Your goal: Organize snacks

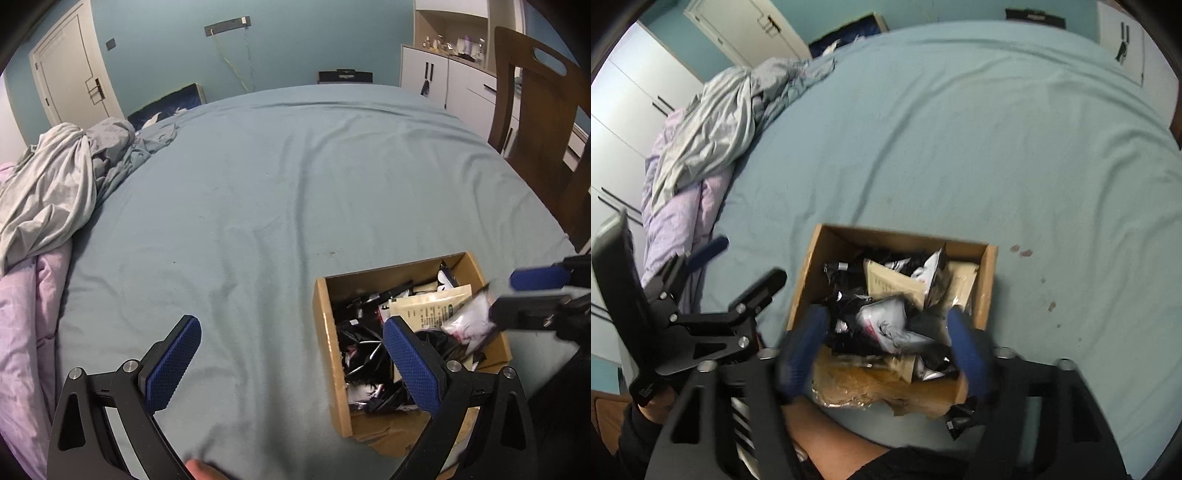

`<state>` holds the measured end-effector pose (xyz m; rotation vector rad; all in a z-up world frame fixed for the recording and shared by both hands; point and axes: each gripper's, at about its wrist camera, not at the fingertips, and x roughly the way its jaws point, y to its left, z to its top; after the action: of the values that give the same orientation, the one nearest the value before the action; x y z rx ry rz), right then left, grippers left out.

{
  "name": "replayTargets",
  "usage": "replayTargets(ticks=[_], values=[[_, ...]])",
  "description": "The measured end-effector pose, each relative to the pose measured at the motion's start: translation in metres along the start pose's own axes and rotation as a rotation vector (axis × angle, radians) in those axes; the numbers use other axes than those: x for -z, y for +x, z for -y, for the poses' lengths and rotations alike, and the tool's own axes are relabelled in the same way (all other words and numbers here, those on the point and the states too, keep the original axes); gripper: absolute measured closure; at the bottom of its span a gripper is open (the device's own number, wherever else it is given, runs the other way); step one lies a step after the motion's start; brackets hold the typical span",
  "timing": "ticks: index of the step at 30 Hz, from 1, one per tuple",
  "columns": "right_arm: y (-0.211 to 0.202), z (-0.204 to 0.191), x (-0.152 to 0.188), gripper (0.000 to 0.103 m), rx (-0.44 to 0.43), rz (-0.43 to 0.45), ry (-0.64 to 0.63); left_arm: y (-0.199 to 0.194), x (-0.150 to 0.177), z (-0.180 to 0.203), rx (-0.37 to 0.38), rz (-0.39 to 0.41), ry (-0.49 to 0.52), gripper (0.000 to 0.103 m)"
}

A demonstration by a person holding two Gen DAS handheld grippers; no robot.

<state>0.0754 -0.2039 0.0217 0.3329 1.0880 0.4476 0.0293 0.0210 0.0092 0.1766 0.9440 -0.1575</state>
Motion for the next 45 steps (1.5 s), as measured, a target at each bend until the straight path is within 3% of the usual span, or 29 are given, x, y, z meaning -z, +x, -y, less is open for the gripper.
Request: replayTargets(ticks=[4, 7, 11, 16, 28, 45], values=[[-0.014, 0.012, -0.001, 0.031, 0.078, 0.038, 0.040, 0.001, 0.000, -0.001, -0.016, -0.013, -0.002, 0.002], [-0.023, 0.019, 0.015, 0.030, 0.086, 0.090, 0.012, 0.000, 0.001, 0.003, -0.026, -0.017, 0.013, 0.002], [-0.002, 0.030, 0.042, 0.028, 0.160, 0.121, 0.019, 0.001, 0.003, 0.011, -0.051, -0.022, 0.047, 0.002], [0.008, 0.019, 0.029, 0.028, 0.222, 0.127, -0.030, 0.001, 0.003, 0.016, -0.097, -0.019, 0.065, 0.002], [0.004, 0.018, 0.052, 0.028, 0.221, 0.166, -0.037, 0.004, 0.012, 0.022, -0.146, -0.030, 0.100, 0.002], [0.001, 0.021, 0.052, 0.028, 0.234, 0.157, -0.055, -0.005, 0.011, 0.025, -0.104, -0.002, 0.097, 0.002]])
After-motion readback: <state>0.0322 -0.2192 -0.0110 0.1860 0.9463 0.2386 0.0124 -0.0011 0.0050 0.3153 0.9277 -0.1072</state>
